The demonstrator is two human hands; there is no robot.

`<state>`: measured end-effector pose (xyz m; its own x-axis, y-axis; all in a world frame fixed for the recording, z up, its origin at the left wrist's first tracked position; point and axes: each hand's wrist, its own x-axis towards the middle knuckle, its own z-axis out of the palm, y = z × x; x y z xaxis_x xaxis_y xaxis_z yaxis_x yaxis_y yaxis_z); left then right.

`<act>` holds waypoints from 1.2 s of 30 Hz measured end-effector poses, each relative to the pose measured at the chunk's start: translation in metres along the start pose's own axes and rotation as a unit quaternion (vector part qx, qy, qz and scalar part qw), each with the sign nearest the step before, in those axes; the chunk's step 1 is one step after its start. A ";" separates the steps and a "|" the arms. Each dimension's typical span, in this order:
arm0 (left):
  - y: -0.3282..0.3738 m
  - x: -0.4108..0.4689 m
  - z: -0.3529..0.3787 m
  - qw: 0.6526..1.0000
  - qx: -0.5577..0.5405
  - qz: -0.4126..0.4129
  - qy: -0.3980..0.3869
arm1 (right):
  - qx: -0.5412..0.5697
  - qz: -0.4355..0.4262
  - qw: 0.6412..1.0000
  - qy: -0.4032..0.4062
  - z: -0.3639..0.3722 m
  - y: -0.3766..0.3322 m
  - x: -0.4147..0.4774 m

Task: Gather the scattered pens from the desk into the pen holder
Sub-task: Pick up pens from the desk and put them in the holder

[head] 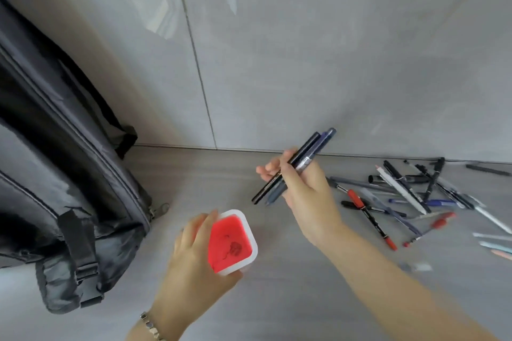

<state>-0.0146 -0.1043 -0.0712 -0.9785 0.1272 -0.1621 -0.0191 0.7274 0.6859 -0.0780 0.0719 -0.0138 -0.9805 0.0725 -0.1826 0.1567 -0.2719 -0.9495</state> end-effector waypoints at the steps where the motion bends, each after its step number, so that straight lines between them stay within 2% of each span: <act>1: 0.011 0.002 0.008 1.000 0.005 0.025 -0.008 | -0.003 -0.016 1.000 0.000 -0.007 -0.004 -0.016; 6: 0.077 0.008 0.056 0.990 0.010 0.131 -0.046 | -0.101 0.009 0.994 0.037 -0.049 0.013 -0.072; 10: 0.115 0.003 0.091 0.992 0.003 0.126 -0.028 | -0.131 -0.060 0.989 0.030 -0.105 -0.003 -0.096; 12: 0.127 -0.003 0.102 0.995 -0.011 0.096 -0.023 | -0.185 -0.113 0.975 0.057 -0.147 -0.014 -0.102; 15: 0.141 -0.016 0.116 0.999 -0.011 0.031 -0.017 | -0.394 -0.126 0.908 0.060 -0.226 -0.005 -0.105; 18: 0.150 -0.029 0.129 1.000 -0.024 -0.013 0.002 | -0.604 -0.057 0.791 -0.070 -0.290 0.035 -0.106; 20: 0.154 -0.038 0.137 0.999 -0.026 -0.032 0.023 | -0.679 0.000 0.723 -0.128 -0.307 0.051 -0.106; 22: 0.158 -0.048 0.143 0.997 -0.029 -0.047 0.047 | -0.726 -0.013 0.673 -0.141 -0.315 0.057 -0.103; 24: 0.161 -0.056 0.148 0.995 -0.032 -0.061 0.065 | -0.741 -0.050 0.655 -0.138 -0.320 0.057 -0.101; 25: 0.162 -0.060 0.149 0.994 -0.035 -0.070 0.071 | -0.714 -0.052 0.683 -0.146 -0.323 0.054 -0.102; 28: 0.164 -0.068 0.153 0.993 -0.037 -0.079 0.079 | -0.520 0.013 0.848 -0.100 -0.321 0.027 -0.107; 30: 0.163 -0.069 0.153 0.992 -0.043 -0.084 0.082 | -0.367 -0.001 0.928 -0.059 -0.315 0.007 -0.103; 31: 0.162 -0.069 0.153 0.992 -0.048 -0.085 0.083 | -0.308 -0.020 0.951 -0.032 -0.310 -0.003 -0.096; 33: 0.161 -0.066 0.152 0.992 -0.055 -0.081 0.081 | -0.261 -0.050 0.964 -0.006 -0.299 -0.020 -0.079; 36: 0.160 -0.062 0.150 0.994 -0.047 -0.064 0.073 | -0.328 -0.038 0.943 -0.047 -0.275 -0.031 -0.051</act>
<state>0.0738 0.1054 -0.0584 -0.9861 -0.0669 -0.1523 -0.1580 0.6635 0.7313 -0.0006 0.3403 -0.0452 -0.9932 -0.0254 -0.1138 0.0953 0.3846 -0.9181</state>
